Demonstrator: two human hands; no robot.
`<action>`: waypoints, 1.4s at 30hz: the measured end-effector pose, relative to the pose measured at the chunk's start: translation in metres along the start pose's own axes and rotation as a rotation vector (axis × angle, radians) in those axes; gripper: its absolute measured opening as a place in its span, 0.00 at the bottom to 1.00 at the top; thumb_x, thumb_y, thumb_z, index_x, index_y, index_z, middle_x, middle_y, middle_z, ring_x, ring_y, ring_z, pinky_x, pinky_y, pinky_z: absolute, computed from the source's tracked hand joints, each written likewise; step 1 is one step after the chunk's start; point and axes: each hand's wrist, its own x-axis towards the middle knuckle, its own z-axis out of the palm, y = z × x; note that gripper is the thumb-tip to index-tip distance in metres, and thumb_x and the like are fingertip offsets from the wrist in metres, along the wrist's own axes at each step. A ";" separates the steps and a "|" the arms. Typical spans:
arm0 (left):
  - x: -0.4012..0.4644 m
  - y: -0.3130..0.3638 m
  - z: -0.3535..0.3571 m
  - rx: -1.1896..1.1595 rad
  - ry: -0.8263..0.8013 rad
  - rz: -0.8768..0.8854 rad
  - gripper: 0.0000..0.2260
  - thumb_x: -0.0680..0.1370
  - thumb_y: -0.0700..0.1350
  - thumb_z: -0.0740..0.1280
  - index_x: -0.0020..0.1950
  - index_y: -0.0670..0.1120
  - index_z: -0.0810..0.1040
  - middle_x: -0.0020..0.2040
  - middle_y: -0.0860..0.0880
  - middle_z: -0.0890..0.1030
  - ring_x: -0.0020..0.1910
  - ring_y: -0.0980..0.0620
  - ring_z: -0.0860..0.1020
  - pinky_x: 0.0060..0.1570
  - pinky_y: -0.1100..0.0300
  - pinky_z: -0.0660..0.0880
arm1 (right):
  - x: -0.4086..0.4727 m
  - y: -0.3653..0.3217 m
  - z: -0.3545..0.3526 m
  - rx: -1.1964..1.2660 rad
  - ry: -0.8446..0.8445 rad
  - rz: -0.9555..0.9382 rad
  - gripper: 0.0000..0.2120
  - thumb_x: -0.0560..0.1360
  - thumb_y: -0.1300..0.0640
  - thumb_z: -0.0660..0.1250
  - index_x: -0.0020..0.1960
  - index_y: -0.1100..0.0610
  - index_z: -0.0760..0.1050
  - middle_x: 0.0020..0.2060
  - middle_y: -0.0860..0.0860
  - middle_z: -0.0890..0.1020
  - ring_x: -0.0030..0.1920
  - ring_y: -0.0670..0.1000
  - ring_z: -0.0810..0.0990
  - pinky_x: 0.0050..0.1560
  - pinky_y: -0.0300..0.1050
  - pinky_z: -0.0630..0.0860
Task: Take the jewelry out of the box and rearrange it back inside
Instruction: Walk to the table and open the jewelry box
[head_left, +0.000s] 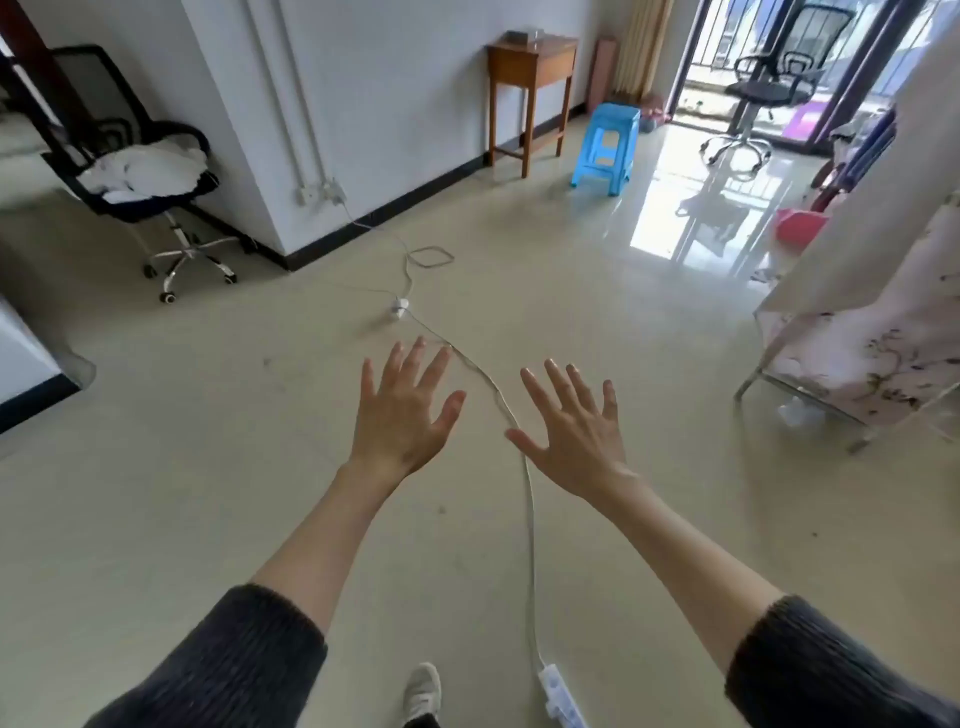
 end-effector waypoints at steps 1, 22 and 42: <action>0.011 -0.012 0.002 0.007 -0.026 0.003 0.35 0.71 0.65 0.36 0.76 0.54 0.52 0.77 0.48 0.53 0.76 0.47 0.49 0.72 0.43 0.44 | 0.015 -0.007 0.007 0.008 -0.006 0.020 0.35 0.75 0.34 0.52 0.76 0.45 0.43 0.77 0.50 0.46 0.77 0.54 0.44 0.73 0.63 0.41; 0.350 -0.117 0.050 -0.005 -0.046 0.107 0.32 0.74 0.64 0.41 0.76 0.54 0.54 0.77 0.48 0.55 0.76 0.47 0.52 0.72 0.44 0.47 | 0.352 0.032 0.015 0.114 0.028 0.161 0.35 0.75 0.34 0.53 0.76 0.44 0.43 0.77 0.50 0.47 0.77 0.53 0.44 0.73 0.62 0.42; 0.761 -0.123 0.104 -0.071 -0.079 0.069 0.28 0.77 0.62 0.46 0.76 0.54 0.51 0.77 0.49 0.54 0.76 0.49 0.51 0.73 0.45 0.45 | 0.741 0.164 0.002 0.127 0.013 0.132 0.36 0.75 0.34 0.52 0.76 0.44 0.43 0.77 0.49 0.47 0.77 0.52 0.44 0.73 0.62 0.42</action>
